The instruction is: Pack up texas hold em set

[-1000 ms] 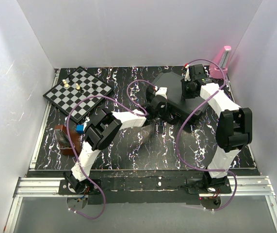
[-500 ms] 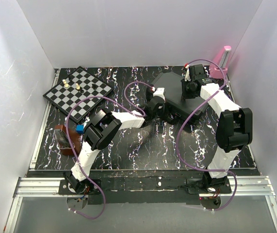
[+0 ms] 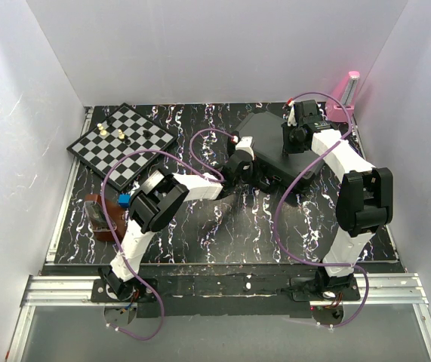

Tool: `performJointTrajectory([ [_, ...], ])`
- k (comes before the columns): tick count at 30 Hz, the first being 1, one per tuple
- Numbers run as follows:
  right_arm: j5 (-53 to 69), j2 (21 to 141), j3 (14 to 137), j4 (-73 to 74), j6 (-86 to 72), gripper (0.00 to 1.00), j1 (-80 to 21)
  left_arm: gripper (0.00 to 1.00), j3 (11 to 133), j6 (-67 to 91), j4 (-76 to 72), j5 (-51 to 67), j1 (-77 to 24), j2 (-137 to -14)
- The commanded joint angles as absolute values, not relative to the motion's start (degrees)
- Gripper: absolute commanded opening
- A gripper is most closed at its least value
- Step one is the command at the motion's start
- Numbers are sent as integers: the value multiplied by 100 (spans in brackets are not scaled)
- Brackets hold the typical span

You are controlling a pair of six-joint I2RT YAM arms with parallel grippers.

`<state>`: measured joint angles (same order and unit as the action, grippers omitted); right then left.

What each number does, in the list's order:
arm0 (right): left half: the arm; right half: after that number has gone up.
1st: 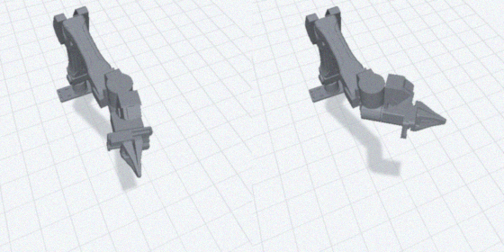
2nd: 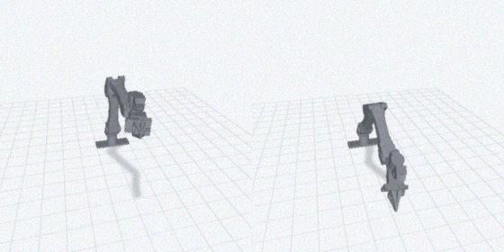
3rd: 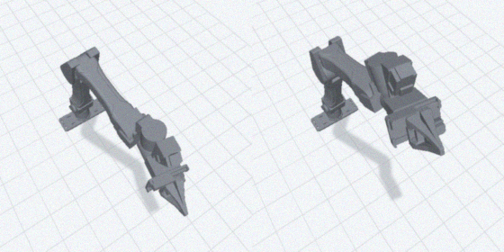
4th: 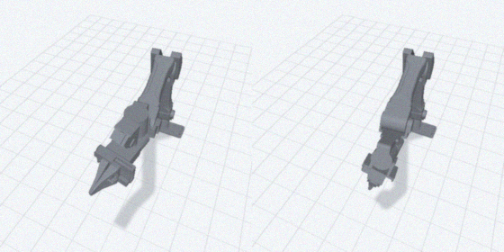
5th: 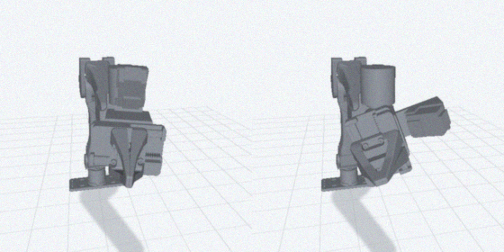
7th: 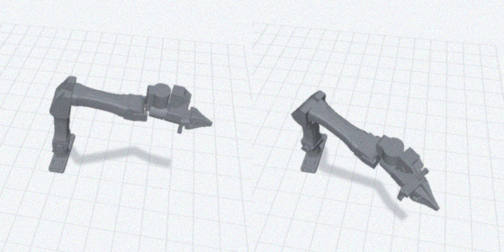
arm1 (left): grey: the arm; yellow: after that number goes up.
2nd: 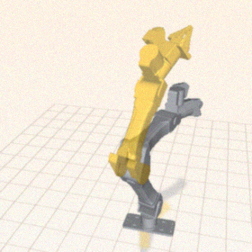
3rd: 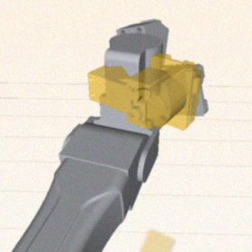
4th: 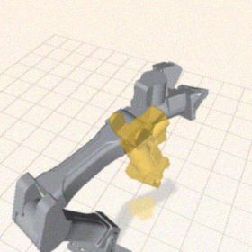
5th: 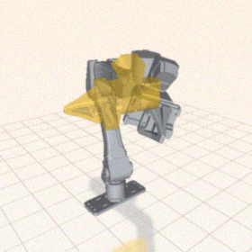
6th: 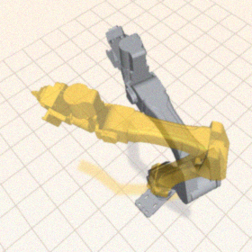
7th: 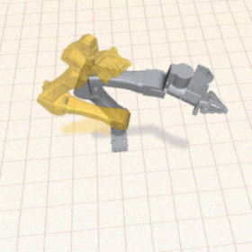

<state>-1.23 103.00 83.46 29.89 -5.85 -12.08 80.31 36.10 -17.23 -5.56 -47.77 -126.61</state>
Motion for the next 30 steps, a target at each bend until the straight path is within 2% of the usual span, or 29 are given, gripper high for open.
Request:
performJointTrajectory([
  [1, -35, 10187, 8183, 3331, -633, 26, -1187, 0, 7866, 3402, -959, -1142, -4676, -12973],
  [30, -44, 10187, 8112, 3313, -642, 26, -1195, 0, 8701, 3287, -123, -1600, -4887, -13324],
])
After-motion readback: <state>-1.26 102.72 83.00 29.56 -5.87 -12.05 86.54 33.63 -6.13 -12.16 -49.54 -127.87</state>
